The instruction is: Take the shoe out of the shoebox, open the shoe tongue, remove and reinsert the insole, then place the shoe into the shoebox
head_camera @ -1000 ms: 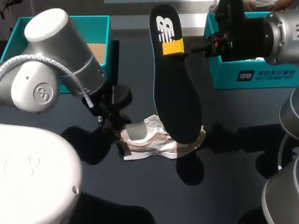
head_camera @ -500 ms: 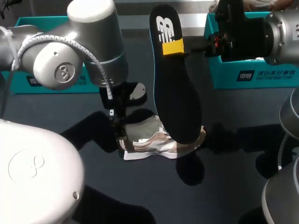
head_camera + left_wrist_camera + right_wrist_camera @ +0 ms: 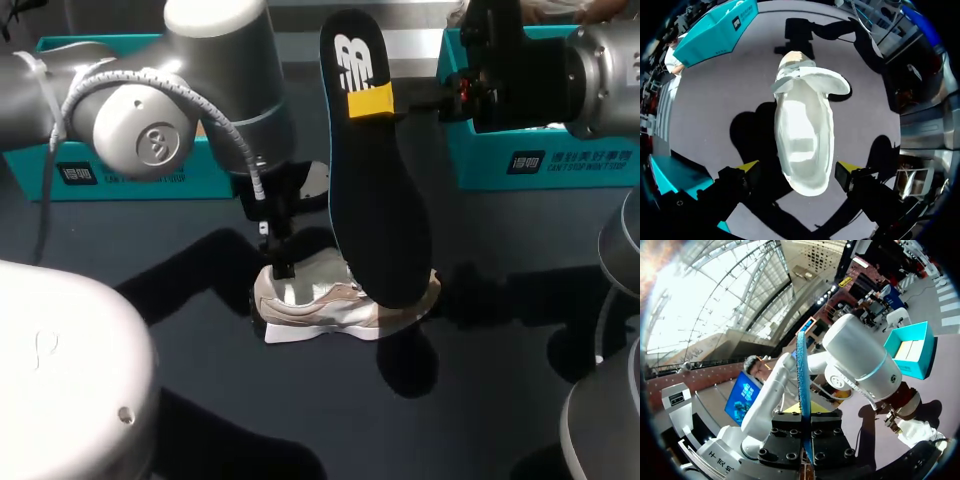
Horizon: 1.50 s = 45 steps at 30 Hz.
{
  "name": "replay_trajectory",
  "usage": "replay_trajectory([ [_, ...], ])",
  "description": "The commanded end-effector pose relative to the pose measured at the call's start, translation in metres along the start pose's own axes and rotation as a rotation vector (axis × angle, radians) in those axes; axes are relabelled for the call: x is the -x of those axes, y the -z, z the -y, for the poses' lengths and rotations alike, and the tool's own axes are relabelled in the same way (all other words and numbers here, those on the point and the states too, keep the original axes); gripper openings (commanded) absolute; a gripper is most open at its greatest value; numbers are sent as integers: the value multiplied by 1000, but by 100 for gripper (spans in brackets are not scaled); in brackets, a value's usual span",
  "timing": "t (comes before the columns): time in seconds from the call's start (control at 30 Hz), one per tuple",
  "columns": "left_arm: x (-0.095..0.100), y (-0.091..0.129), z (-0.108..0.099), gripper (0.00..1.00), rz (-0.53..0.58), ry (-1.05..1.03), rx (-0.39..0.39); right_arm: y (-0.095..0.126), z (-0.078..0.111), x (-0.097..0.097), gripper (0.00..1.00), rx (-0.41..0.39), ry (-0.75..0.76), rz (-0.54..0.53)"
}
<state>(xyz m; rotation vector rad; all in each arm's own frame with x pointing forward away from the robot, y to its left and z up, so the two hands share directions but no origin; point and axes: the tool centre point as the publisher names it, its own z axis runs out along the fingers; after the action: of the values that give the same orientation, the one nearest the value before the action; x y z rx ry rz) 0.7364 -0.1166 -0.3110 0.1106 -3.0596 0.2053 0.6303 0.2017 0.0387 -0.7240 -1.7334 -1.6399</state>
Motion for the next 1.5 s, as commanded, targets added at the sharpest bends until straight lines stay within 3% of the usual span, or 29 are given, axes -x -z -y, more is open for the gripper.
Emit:
replay_trajectory([
  [0.03,12,-18,15,100,-7,-7,-2,-2,0,1,0,-1,-1,1],
  [0.1,17,-26,19,96,-5,-5,-27,-2,0,1,0,-1,-1,1],
  [0.13,18,-29,20,85,-4,-6,-24,-2,0,1,0,-1,-1,1],
  [0.2,21,-35,23,79,-3,5,-43,-2,0,1,0,-1,-1,1],
  [0.27,23,-41,25,61,-1,14,-49,-2,0,1,0,-1,-1,1],
  [0.5,27,-57,27,66,-12,32,-45,-2,0,1,0,-1,-1,1],
  [0.6,25,-61,31,59,-19,31,-46,-2,0,1,0,-1,-1,1],
  [0.63,24,-62,33,50,-21,30,-48,-2,0,1,0,-1,-1,1],
  [0.73,27,-68,40,44,-17,34,-53,-2,0,1,0,-1,-1,1],
  [0.97,27,-81,48,43,-32,46,-62,-2,0,1,0,-1,-1,1],
  [1.17,26,-90,50,31,-49,56,-58,-2,0,1,0,-1,-1,1],
  [1.23,27,-93,51,20,-57,65,-60,-2,0,1,0,-1,-1,1],
  [1.3,28,-95,51,0,-60,71,-63,-2,0,1,0,-1,-1,1],
  [1.5,24,-92,49,0,-124,15,-76,-2,0,1,0,-1,-1,1],
])
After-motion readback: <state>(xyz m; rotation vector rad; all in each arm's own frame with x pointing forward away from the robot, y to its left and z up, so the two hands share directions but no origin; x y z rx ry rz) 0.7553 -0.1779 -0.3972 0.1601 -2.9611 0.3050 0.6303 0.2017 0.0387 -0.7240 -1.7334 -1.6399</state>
